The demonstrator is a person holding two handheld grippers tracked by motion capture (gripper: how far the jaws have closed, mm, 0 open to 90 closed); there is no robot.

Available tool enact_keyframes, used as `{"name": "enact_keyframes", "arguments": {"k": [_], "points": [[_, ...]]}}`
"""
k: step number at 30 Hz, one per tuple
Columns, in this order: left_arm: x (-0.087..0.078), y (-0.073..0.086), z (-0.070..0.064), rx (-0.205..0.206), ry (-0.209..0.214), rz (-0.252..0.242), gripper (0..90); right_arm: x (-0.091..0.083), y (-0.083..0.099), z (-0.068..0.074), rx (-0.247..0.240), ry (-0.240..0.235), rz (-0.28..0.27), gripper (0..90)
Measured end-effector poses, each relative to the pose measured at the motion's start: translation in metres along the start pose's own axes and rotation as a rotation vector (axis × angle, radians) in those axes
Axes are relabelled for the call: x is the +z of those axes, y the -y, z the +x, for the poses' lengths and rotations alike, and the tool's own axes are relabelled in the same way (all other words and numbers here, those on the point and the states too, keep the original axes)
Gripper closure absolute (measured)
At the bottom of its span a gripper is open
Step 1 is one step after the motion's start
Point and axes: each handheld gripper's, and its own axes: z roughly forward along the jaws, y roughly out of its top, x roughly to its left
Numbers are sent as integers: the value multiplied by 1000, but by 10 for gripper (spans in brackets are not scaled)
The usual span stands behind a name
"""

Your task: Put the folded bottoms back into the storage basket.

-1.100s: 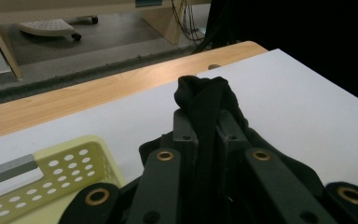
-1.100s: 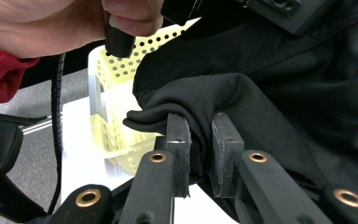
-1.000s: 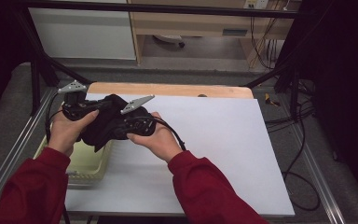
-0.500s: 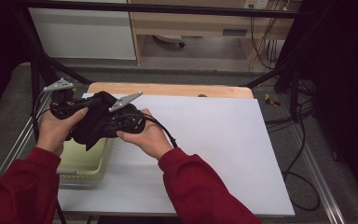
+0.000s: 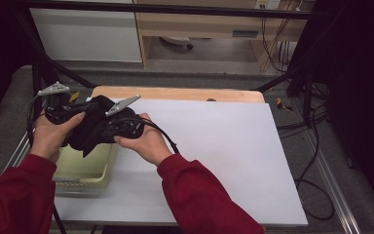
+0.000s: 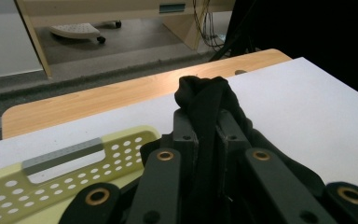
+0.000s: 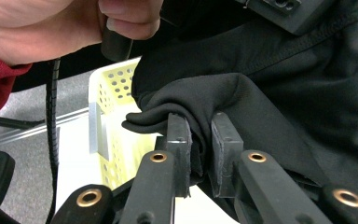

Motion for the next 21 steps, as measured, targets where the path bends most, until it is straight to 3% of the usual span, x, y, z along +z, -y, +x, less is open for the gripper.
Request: {"name": "enact_keyframes", "arguments": {"k": [10, 21], "points": [[-7, 7, 14, -13, -32, 0, 815, 23, -6, 6, -27, 5, -5, 808], [-10, 11, 24, -28, -41, -4, 815, 41, -4, 5, -20, 3, -22, 810]]}}
